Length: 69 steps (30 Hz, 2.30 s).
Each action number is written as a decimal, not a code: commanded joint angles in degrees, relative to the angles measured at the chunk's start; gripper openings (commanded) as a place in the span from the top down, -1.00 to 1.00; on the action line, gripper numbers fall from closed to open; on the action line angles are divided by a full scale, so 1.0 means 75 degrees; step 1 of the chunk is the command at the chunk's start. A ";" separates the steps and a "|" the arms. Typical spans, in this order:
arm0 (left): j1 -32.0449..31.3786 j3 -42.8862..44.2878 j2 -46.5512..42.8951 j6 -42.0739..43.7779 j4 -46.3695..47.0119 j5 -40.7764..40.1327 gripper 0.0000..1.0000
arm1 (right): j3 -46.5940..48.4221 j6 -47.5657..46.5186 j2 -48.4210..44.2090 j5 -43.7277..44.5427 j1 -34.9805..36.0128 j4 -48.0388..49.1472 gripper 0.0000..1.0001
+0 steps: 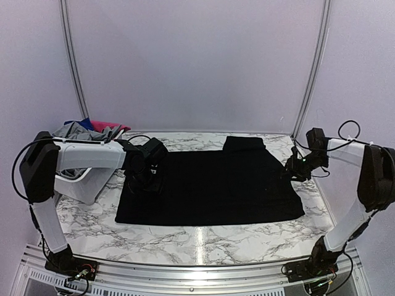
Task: Fold and stack the mixed laundry pile
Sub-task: Move the 1/3-folded T-shirt to the center of the board, then pick up the 1/3-folded T-shirt from the center of the board.
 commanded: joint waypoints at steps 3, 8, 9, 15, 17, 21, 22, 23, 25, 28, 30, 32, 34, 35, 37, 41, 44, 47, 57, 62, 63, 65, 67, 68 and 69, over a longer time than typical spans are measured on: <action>0.0168 0.0005 0.0853 0.0174 -0.0358 -0.0181 -0.33 | -0.0013 0.0053 0.0743 -0.0422 0.0976 0.0590 0.13; 0.0085 -0.0691 0.0705 0.0095 -0.0170 -0.0122 -0.32 | -0.0660 0.0175 0.0899 0.0039 0.0952 0.0432 0.13; 0.0040 -0.0837 0.0626 0.0077 -0.0120 -0.0066 -0.32 | -0.0872 0.0249 0.0861 0.0052 0.0907 0.0437 0.13; -0.0418 -0.1698 0.0101 -0.0142 0.0077 0.0183 -0.32 | -0.2267 0.0741 -0.0031 -0.0031 0.0748 0.0321 0.13; -0.0598 -0.1968 -0.0139 -0.0263 0.0142 0.0378 -0.32 | -0.2609 0.0887 -0.0490 -0.0116 0.0749 0.0223 0.12; -0.0714 -0.2201 -0.0581 -0.0286 0.0197 0.0554 -0.34 | -0.2929 0.1074 -0.1266 -0.0595 0.0520 -0.0072 0.12; -0.0706 -0.2127 -0.0692 -0.0216 0.0207 0.0524 -0.37 | -0.2862 0.1132 -0.1450 -0.0712 0.0514 -0.0146 0.10; -0.0701 -0.1955 -0.0767 -0.0093 0.0199 0.0511 -0.42 | -0.2691 0.1156 -0.1535 -0.0734 0.0506 -0.0186 0.07; -0.0616 -0.1455 -0.0806 0.0176 0.0165 0.0406 -0.51 | -0.2143 0.1031 -0.1557 -0.0707 0.0439 -0.0058 -0.02; -0.0136 -0.0576 -0.0677 0.0343 0.0138 0.0592 -0.58 | -0.0877 0.0632 -0.0976 -0.0501 0.0174 0.0271 -0.11; 0.0276 -0.0020 -0.0465 0.0387 0.0152 0.0717 -0.59 | 0.0087 0.0389 -0.0278 -0.0370 0.0080 0.0414 -0.13; 0.0677 0.0532 -0.0179 0.0483 0.0147 0.0736 -0.58 | 0.1097 0.0122 0.0579 -0.0307 0.0067 0.0490 -0.14; 0.1017 0.1261 0.0275 0.0639 0.0133 0.0735 -0.59 | 0.2101 -0.0071 0.1404 -0.0283 0.0063 0.0559 -0.12; 0.1139 0.1533 0.0481 0.0711 0.0114 0.0788 -0.59 | 0.2722 -0.0142 0.1773 -0.0241 0.0066 0.0560 -0.12; 0.1343 0.2071 0.0867 0.0806 0.0014 0.0715 -0.59 | 0.3602 -0.0277 0.2525 -0.0235 0.0062 0.0580 -0.12; 0.1701 0.2787 0.1452 0.0918 -0.0103 0.0669 -0.58 | 0.4652 -0.0570 0.3693 -0.0566 0.0068 0.0911 -0.11; 0.1876 0.3175 0.1825 0.1129 -0.0220 0.0550 -0.58 | 0.5493 -0.0722 0.4480 -0.0888 0.0080 0.0959 -0.12; 0.1976 0.3556 0.2169 0.1349 -0.0483 0.0223 -0.58 | 0.6364 -0.0713 0.5220 -0.1025 0.0109 0.0900 -0.12; 0.2124 0.4435 0.2895 0.2876 -0.1089 -0.0587 -0.56 | 0.8015 -0.0363 0.6771 -0.1415 0.0302 0.0743 -0.07; 0.2166 0.4665 0.3083 0.4151 -0.1317 -0.0629 -0.51 | 0.7865 -0.0321 0.6873 -0.1437 0.0454 0.0766 0.04; 0.2189 0.4730 0.3147 0.4327 -0.1392 -0.0603 -0.48 | 0.7868 -0.0296 0.6884 -0.1470 0.0474 0.0768 0.07; 0.2248 0.4902 0.3283 0.4582 -0.1534 -0.0580 -0.40 | 0.7870 -0.0243 0.6917 -0.1520 0.0483 0.0782 0.13; 0.2303 0.5103 0.3435 0.4820 -0.1708 -0.0532 -0.33 | 0.7868 -0.0225 0.6918 -0.1530 0.0504 0.0786 0.19; 0.2335 0.5209 0.3515 0.4968 -0.1815 -0.0485 -0.30 | 0.7867 -0.0230 0.6918 -0.1529 0.0521 0.0772 0.25; 0.2362 0.5325 0.3598 0.5047 -0.1933 -0.0438 -0.26 | 0.7855 -0.0230 0.6918 -0.1539 0.0515 0.0768 0.31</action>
